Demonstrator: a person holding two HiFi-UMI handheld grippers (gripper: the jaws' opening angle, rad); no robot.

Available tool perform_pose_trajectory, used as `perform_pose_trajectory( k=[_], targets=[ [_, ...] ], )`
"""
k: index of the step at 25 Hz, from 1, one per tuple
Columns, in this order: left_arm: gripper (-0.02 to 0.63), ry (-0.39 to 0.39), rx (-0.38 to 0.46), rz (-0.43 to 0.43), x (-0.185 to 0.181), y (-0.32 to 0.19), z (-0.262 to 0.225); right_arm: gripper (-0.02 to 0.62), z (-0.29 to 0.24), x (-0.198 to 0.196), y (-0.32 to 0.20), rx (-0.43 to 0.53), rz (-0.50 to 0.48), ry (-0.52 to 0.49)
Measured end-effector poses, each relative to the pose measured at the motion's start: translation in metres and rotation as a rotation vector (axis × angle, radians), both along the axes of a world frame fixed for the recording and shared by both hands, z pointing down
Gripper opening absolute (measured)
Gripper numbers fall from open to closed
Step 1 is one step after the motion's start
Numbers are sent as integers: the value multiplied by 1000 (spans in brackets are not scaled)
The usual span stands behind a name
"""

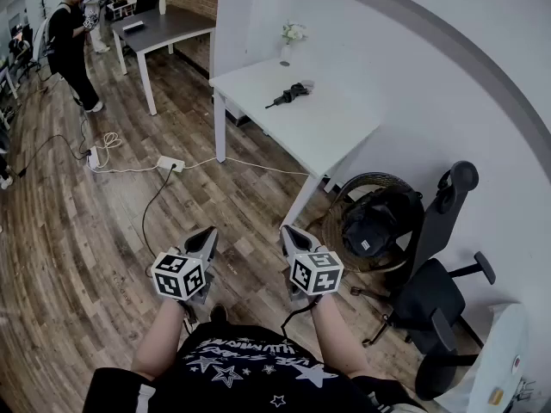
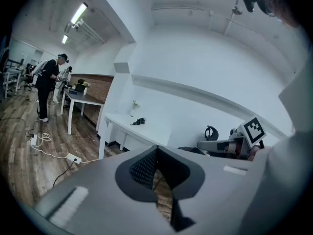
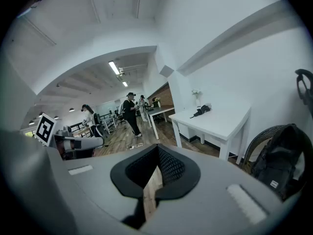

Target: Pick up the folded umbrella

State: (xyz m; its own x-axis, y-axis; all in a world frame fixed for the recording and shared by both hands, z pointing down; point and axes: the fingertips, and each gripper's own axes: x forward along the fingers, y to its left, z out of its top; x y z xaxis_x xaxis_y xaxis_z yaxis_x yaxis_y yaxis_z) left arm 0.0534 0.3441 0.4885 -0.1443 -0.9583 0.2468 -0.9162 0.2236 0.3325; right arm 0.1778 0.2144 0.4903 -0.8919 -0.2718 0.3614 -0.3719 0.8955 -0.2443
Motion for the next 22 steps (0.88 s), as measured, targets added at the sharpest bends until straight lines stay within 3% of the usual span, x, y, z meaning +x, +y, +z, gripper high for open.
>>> perform_pose_trajectory(
  k=[22],
  targets=[
    [3,31,-13,29,-33,-1,10,15,14,-27,2,-23,40,24]
  ],
)
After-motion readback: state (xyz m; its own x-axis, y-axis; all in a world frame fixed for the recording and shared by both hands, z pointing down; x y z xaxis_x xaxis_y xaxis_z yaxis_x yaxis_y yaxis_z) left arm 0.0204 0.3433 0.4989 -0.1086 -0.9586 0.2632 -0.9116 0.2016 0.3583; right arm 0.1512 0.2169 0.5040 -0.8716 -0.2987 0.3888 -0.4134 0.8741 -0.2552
